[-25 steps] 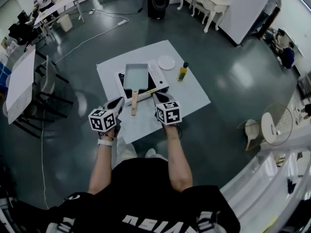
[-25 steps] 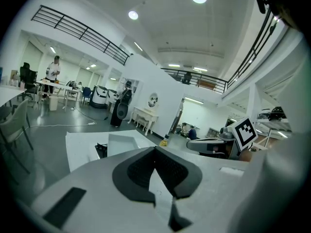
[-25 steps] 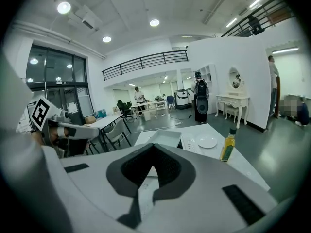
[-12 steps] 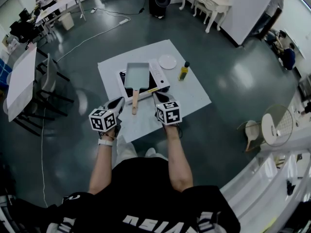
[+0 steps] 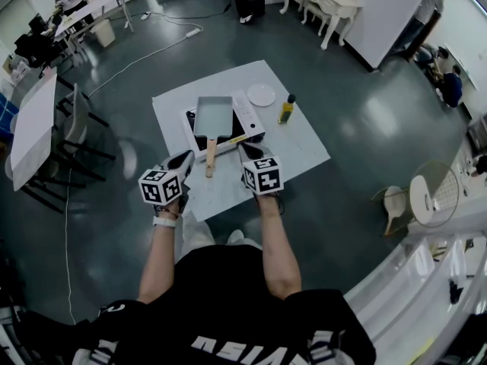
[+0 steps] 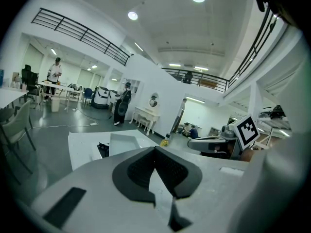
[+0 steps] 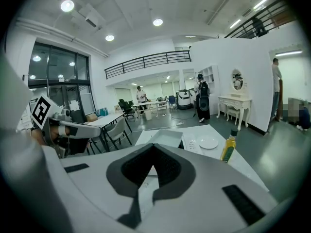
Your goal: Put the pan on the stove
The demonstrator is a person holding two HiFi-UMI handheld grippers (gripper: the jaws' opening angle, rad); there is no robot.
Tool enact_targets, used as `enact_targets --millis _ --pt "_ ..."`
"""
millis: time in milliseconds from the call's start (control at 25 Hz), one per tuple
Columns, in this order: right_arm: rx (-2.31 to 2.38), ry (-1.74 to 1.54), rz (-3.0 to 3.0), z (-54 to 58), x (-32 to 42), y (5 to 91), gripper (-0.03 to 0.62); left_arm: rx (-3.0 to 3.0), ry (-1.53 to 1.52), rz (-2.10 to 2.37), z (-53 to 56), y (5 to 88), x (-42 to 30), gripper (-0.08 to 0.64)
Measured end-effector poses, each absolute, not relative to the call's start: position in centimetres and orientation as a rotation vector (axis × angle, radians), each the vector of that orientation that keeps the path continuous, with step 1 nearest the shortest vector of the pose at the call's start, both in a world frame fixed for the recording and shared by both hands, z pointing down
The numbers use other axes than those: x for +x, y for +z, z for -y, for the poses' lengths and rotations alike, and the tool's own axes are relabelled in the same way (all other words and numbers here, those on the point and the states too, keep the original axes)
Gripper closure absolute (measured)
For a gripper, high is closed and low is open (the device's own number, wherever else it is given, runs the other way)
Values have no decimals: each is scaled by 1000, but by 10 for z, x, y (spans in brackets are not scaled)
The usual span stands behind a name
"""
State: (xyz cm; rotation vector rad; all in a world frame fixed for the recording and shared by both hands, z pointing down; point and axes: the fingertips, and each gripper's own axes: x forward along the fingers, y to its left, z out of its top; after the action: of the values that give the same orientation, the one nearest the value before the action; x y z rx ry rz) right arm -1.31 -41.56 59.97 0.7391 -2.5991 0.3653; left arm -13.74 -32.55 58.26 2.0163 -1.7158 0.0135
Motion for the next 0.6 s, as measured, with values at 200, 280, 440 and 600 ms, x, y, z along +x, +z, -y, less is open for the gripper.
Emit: enact_targets --millis 200,280,440,600 --pt "730 367 2600 415 -15 601 596 2013 13 1721 326 583 -139 561" --pt "729 366 2601 415 -16 600 595 2012 12 1721 326 583 -140 561" --pt "726 364 2595 416 -17 602 595 2007 11 1723 326 584 -140 560" --pt "724 365 2588 415 -20 603 595 2004 10 1723 326 585 -144 561"
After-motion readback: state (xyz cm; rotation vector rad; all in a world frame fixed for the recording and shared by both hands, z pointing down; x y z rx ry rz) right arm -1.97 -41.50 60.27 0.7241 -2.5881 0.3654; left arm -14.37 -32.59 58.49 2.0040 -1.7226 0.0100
